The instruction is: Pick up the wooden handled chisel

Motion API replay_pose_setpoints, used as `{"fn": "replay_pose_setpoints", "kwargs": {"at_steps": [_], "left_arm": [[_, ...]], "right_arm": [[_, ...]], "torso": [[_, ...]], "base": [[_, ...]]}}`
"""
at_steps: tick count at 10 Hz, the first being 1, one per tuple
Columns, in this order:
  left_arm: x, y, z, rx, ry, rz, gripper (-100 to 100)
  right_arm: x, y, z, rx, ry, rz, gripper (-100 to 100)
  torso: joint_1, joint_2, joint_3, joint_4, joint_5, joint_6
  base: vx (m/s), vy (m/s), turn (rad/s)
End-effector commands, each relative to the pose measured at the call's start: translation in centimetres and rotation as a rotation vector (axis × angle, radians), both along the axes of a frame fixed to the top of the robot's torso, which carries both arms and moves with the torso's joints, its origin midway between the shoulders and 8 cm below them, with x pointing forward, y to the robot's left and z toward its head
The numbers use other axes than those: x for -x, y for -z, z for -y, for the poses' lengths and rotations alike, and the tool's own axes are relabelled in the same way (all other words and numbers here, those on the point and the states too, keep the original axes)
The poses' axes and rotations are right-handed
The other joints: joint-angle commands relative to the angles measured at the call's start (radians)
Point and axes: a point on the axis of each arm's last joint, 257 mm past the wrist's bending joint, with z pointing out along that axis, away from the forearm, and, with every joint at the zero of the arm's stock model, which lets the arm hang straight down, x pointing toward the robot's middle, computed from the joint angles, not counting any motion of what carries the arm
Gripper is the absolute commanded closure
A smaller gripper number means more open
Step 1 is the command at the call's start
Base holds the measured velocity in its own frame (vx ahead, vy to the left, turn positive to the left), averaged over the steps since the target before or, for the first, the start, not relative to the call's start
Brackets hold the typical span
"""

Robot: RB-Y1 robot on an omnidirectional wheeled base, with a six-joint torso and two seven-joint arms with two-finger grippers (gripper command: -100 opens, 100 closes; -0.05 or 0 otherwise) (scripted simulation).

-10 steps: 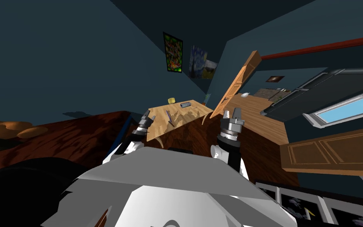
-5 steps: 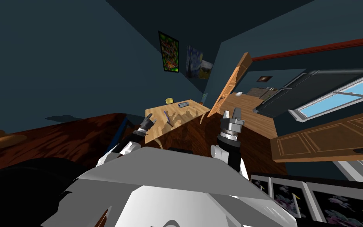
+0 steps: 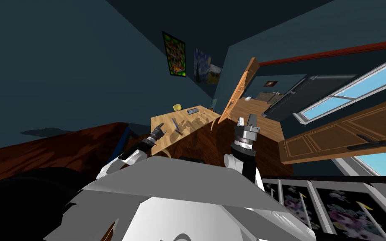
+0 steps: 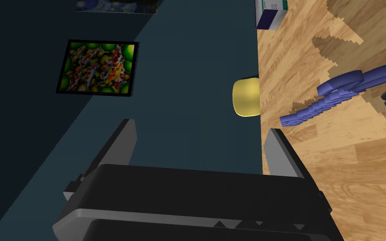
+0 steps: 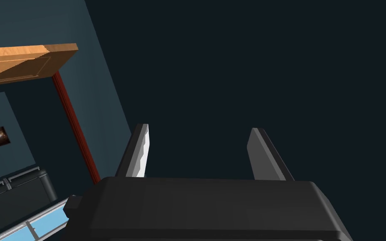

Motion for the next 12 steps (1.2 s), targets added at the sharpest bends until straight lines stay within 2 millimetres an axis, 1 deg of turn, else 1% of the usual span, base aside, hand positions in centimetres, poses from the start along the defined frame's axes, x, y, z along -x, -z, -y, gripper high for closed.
{"fn": "replay_pose_setpoints", "kwargs": {"at_steps": [1, 2, 3, 4, 5, 6, 7, 8, 9, 10, 11, 12], "left_arm": [[0.5, 2.5, -0.3, 0.019, 0.014, -0.091, -100], [0.5, 2.5, -0.3, 0.012, 0.020, -0.094, -100], [1.0, 4.6, -0.6, 0.029, 0.029, -0.174, -100], [0.9, 4.6, -0.6, 0.022, 0.034, -0.177, -100], [1.6, 6.8, -0.9, 0.038, 0.042, -0.259, -100], [2.3, 8.6, -1.2, 0.049, 0.047, -0.326, -100], [2.5, 9.0, -1.4, 0.037, 0.055, -0.349, -100], [3.4, 11.0, -1.7, 0.054, 0.056, -0.428, -100], [3.5, 11.1, -1.8, 0.042, 0.061, -0.436, -100], [4.7, 13.1, -2.4, 0.048, 0.062, -0.523, -100], [5.8, 14.9, -2.8, 0.062, 0.058, -0.594, -100], [6.0, 15.1, -2.9, 0.061, 0.058, -0.607, -100]], "right_arm": [[0.0, 0.0, 0.0, 0.000, 0.000, 0.000, 0], [0.0, 0.0, 0.0, 0.000, 0.000, 0.000, 0], [0.0, 0.0, 0.0, 0.000, 0.000, 0.000, 0], [0.0, 0.0, 0.0, 0.000, 0.000, 0.000, 0], [0.0, 0.0, 0.0, 0.000, 0.000, 0.000, 0], [0.0, 0.0, 0.0, 0.000, 0.000, 0.000, 0], [0.0, 0.0, 0.0, 0.000, 0.000, 0.000, 0], [0.0, 0.0, 0.0, 0.000, 0.000, 0.000, 0], [0.0, 0.0, 0.0, 0.000, 0.000, 0.000, 0], [0.0, 0.0, 0.0, 0.000, 0.000, 0.000, 0], [0.0, 0.0, 0.0, 0.000, 0.000, 0.000, 0], [0.0, 0.0, 0.0, 0.000, 0.000, 0.000, 0]], "torso": [[0.000, 0.000, 0.000, 0.000, 0.000, 0.000], [0.000, 0.000, 0.000, 0.000, 0.000, 0.001], [0.000, 0.000, 0.000, 0.000, 0.000, 0.000], [0.000, -0.001, 0.000, 0.000, 0.000, 0.000], [0.000, -0.001, 0.000, 0.000, 0.000, 0.000], [0.000, -0.001, -0.001, 0.000, 0.000, 0.000], [0.000, -0.002, -0.001, -0.001, 0.000, 0.001], [0.000, -0.002, -0.001, 0.000, 0.000, -0.001], [0.000, -0.002, -0.001, -0.001, 0.000, 0.000], [-0.001, -0.002, -0.001, -0.001, 0.000, 0.000], [-0.001, -0.003, -0.002, -0.001, 0.000, 0.000], [-0.001, -0.004, -0.002, -0.001, 0.000, 0.001]], "base": [[0.020, 0.005, -0.223], [0.016, 0.009, -0.088], [0.027, 0.007, -0.178], [0.025, 0.009, -0.117], [0.029, 0.008, -0.180], [0.050, 0.010, -0.391], [0.043, 0.014, -0.115], [0.045, 0.009, -0.157], [0.042, 0.006, -0.128], [0.046, 0.001, -0.254], [0.070, 0.008, -0.427], [0.056, 0.020, -0.100]]}}
